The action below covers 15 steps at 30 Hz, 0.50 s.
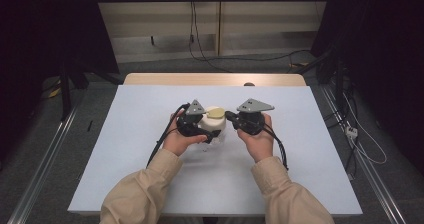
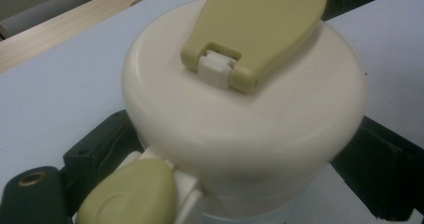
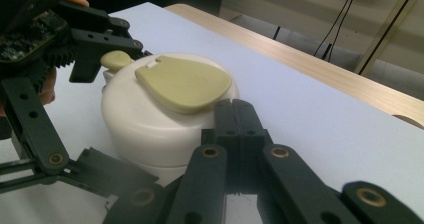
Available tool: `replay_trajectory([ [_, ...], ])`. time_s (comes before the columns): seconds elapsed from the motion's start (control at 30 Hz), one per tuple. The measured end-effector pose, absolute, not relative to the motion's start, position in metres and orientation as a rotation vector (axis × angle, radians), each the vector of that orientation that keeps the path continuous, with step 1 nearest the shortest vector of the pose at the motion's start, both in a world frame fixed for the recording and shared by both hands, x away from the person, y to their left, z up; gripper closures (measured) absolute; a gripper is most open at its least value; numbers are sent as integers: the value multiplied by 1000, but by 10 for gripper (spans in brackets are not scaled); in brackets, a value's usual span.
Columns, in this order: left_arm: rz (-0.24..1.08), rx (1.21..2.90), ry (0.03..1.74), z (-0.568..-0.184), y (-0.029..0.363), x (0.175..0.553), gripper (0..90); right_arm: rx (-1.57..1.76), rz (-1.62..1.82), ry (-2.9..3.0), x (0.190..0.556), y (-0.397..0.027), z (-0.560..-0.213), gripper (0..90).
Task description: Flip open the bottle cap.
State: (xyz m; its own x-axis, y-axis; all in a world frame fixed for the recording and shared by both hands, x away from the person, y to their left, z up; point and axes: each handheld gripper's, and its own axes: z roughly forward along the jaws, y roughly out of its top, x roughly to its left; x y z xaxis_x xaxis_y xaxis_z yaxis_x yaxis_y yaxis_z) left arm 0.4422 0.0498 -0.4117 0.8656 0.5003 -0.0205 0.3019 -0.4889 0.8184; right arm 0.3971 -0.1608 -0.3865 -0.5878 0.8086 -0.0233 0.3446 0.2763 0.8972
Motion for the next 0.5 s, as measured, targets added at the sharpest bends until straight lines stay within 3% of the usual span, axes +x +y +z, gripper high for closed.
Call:
replay_trajectory([
  [0.5,279,2122,584,-411,49,442,102,980,1313,2080,397,-147,-373,900],
])
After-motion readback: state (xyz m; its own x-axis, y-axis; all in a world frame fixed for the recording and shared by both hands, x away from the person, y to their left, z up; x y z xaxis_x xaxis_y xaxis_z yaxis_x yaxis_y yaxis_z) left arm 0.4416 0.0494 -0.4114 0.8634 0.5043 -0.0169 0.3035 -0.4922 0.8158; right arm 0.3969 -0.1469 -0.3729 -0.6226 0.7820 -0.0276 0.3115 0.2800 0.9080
